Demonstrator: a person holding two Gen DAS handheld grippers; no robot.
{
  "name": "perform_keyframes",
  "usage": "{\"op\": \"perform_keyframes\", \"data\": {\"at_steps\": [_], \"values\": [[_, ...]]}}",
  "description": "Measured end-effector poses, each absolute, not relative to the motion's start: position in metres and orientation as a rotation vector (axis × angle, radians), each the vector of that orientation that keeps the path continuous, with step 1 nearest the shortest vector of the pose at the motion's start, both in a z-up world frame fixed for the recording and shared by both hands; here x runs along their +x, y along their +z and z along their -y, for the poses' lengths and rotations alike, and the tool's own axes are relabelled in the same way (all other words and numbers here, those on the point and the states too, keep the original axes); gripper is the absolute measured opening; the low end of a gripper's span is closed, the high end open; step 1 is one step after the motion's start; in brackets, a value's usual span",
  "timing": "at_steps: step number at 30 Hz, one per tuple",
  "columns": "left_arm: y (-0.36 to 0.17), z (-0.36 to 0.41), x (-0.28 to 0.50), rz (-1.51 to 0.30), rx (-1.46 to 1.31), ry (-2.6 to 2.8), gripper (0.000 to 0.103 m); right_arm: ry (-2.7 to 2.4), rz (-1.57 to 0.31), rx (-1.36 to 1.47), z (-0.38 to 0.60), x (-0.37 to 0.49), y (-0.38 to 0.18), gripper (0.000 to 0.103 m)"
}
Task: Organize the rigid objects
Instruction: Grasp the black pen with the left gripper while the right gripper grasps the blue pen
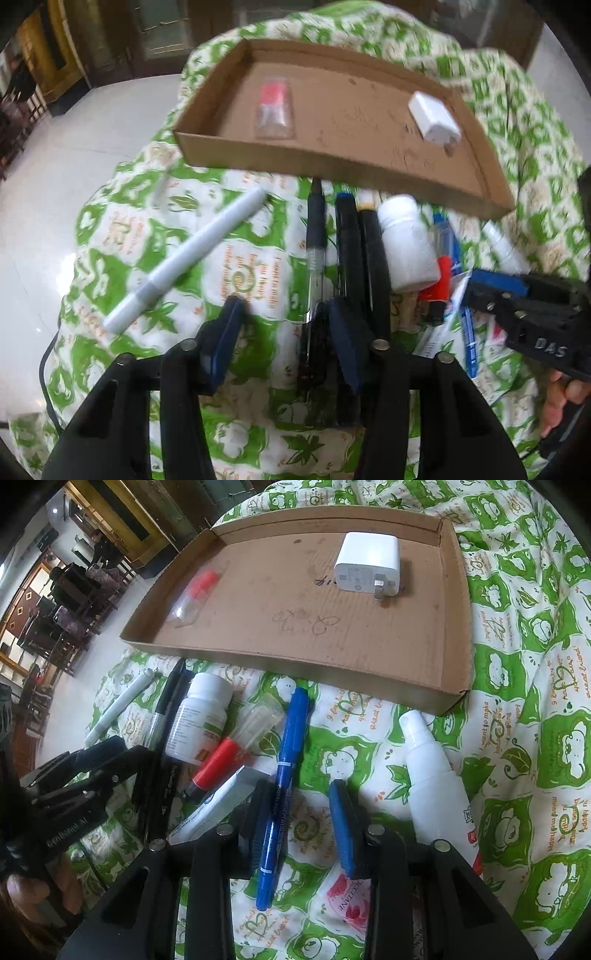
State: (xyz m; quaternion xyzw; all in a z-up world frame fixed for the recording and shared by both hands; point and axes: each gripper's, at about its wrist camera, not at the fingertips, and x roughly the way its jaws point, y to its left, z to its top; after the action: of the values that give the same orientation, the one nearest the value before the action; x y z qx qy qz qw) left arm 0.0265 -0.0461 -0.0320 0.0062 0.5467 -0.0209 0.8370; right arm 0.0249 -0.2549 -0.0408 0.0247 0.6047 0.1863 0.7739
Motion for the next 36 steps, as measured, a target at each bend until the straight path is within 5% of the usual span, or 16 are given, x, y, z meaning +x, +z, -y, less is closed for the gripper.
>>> {"op": "perform_keyframes", "data": {"at_steps": [5,8,11,19,36], "values": [[-0.035,0.06,0.032,-1.121,0.087,-0.021,0.032,0.397,-1.302,0.018,0.245,0.026,-0.043,0.028],[-0.033,0.061,0.032,-1.098,0.098,-0.011,0.019,0.406,-1.283,-0.002,0.241,0.028,-0.041,0.012],[-0.028,0.052,0.028,-1.099,0.065,-0.015,0.014,0.407,-1.292,0.031,0.243,0.031,-0.041,0.011],[-0.032,0.021,0.018,-1.224,-0.164,-0.088,0.012,0.409,-1.367,0.168,0.26,0.029,-0.048,0.01],[-0.034,0.048,0.023,-1.18,-0.06,-0.055,0.011,0.414,-1.347,0.136,0.256,0.032,-0.048,0.01]]}}
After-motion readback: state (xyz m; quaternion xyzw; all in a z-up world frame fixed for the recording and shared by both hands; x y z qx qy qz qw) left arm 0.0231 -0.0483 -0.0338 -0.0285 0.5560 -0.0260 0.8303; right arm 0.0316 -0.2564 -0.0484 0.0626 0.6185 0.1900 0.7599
